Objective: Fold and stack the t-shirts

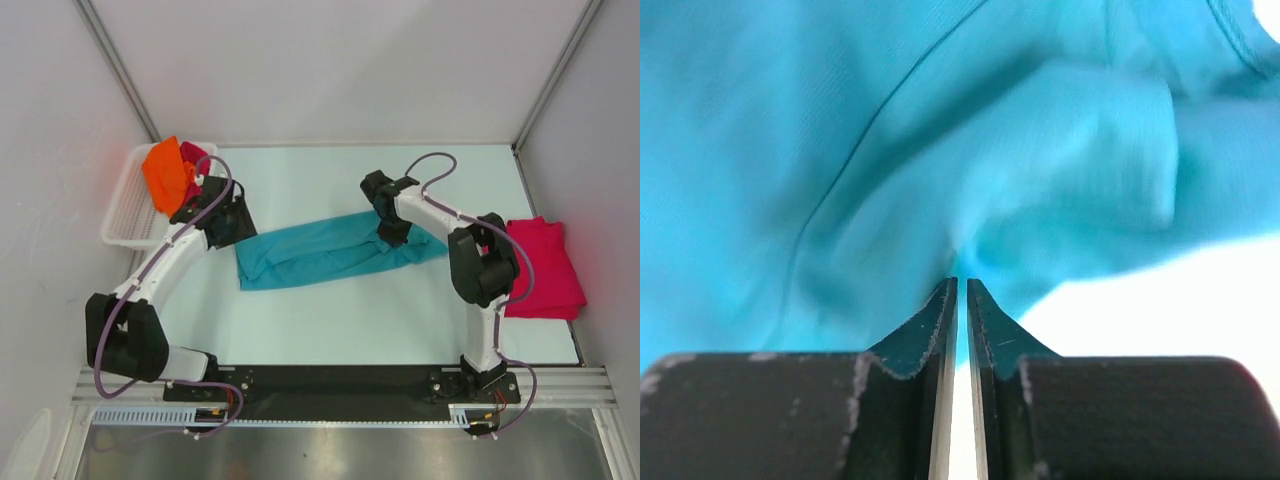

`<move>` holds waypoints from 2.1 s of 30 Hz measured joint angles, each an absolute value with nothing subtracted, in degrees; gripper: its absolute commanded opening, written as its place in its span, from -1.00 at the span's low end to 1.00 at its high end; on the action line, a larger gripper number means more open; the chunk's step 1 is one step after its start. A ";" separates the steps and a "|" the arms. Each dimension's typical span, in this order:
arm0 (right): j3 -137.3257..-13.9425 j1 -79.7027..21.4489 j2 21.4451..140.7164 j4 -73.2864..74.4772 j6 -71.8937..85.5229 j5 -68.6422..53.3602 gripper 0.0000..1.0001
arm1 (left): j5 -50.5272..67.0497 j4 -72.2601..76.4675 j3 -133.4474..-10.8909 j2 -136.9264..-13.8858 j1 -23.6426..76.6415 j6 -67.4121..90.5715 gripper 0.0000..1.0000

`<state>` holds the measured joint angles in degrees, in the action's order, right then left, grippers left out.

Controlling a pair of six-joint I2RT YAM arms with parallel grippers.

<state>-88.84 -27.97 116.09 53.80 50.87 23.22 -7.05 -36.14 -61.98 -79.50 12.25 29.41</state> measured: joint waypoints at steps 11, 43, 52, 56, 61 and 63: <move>-95.77 -29.67 108.73 55.16 48.97 28.53 -0.70 | -6.68 -36.16 -60.10 -76.93 12.23 29.43 0.22; -113.65 -16.69 134.69 62.94 46.72 18.31 -0.68 | -5.56 -37.34 -60.64 -74.98 8.78 26.83 0.22; -130.45 -10.63 143.68 71.42 46.87 9.63 -0.64 | -5.02 -37.65 -63.24 -76.05 8.21 26.44 0.22; -137.71 -8.19 147.52 71.05 46.85 7.49 -0.82 | -4.27 -37.69 -63.44 -77.12 8.19 26.41 0.22; -136.00 -5.85 146.98 66.06 46.26 0.89 -0.83 | -4.25 -37.76 -63.44 -77.41 8.16 26.41 0.22; -131.87 -5.67 144.86 62.06 45.54 -0.71 -0.76 | -4.08 -37.54 -63.42 -77.58 8.16 26.44 0.22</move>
<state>-131.87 -5.67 144.86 62.06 45.54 -0.71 -4.08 -37.54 -63.42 -77.58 8.16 26.44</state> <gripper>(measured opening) 0.084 0.611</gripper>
